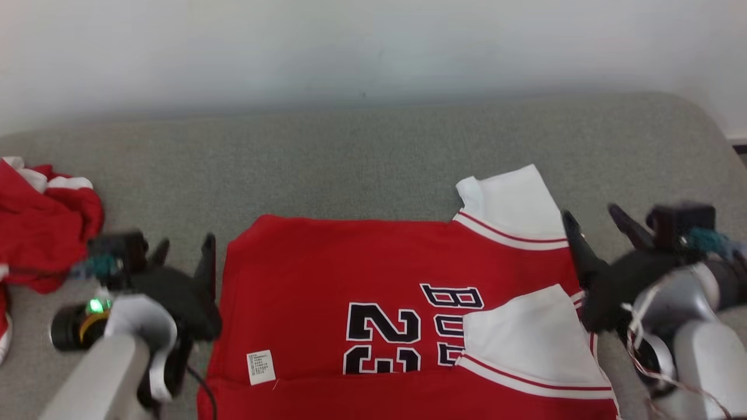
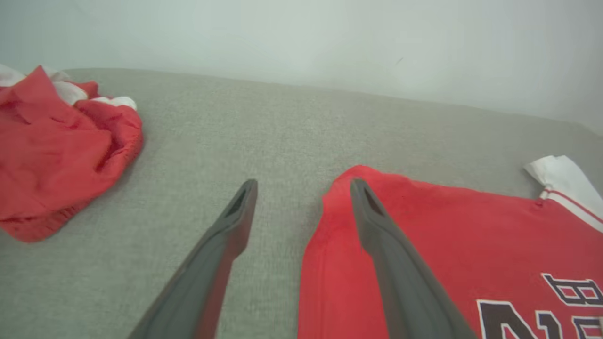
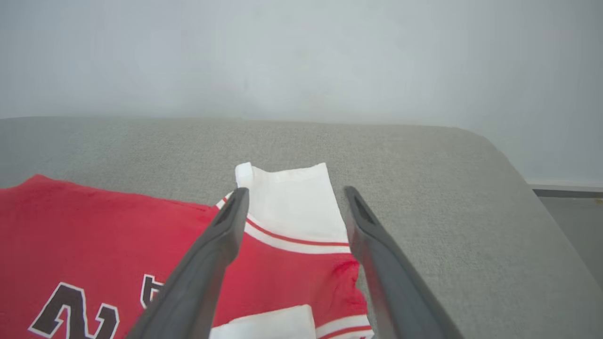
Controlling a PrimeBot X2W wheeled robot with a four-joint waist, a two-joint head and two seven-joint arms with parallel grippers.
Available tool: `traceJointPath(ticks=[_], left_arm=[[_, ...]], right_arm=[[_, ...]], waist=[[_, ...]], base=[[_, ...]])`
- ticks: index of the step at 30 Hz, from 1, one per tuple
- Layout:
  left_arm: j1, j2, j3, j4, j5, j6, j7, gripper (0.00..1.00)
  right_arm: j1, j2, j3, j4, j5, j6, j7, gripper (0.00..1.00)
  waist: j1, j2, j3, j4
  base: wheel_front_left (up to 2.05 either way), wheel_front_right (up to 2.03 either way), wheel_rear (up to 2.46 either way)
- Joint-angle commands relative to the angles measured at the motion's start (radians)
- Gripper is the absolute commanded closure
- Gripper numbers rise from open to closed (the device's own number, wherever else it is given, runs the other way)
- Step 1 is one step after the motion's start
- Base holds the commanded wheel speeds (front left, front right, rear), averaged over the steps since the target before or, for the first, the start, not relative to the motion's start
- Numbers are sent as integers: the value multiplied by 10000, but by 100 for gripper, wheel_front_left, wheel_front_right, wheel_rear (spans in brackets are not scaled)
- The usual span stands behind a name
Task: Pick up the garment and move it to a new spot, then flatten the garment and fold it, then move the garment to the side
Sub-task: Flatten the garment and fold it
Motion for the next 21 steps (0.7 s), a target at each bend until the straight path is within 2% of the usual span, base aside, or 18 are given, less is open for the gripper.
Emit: traceJointPath(ticks=[1, 4, 9, 14, 21], left_arm=[[-838, -42, -18, 597, 177, -132, 106, 0], [-1888, -148, -311, 1662, 350, -387, 464, 0], [-2766, -44, -887, 2789, 855, -691, 1051, 0], [-3224, -229, -1126, 3653, 815, -955, 1320, 0], [-3422, -268, -1262, 4098, 702, -1351, 1386, 0]], right_arm=[[-691, -67, 426, 225, 71, -24, -189, 0], [-1442, -120, 1043, 677, 185, -24, -408, 0], [-2048, -274, 1403, 931, 249, -24, -617, 0], [-2140, -407, 1185, 1154, 318, -24, -796, 0], [-1992, -398, 887, 1222, 177, -24, -945, 0]], waist=[[-1, -1, 668, -208], [-1, -1, 1081, -464], [-1, -1, 1584, -742], [-1, -1, 1975, -875], [-1, -1, 2013, -810]], base=[[0, 0, 0], [0, 0, 0], [0, 0, 0], [0, 0, 0], [0, 0, 0]])
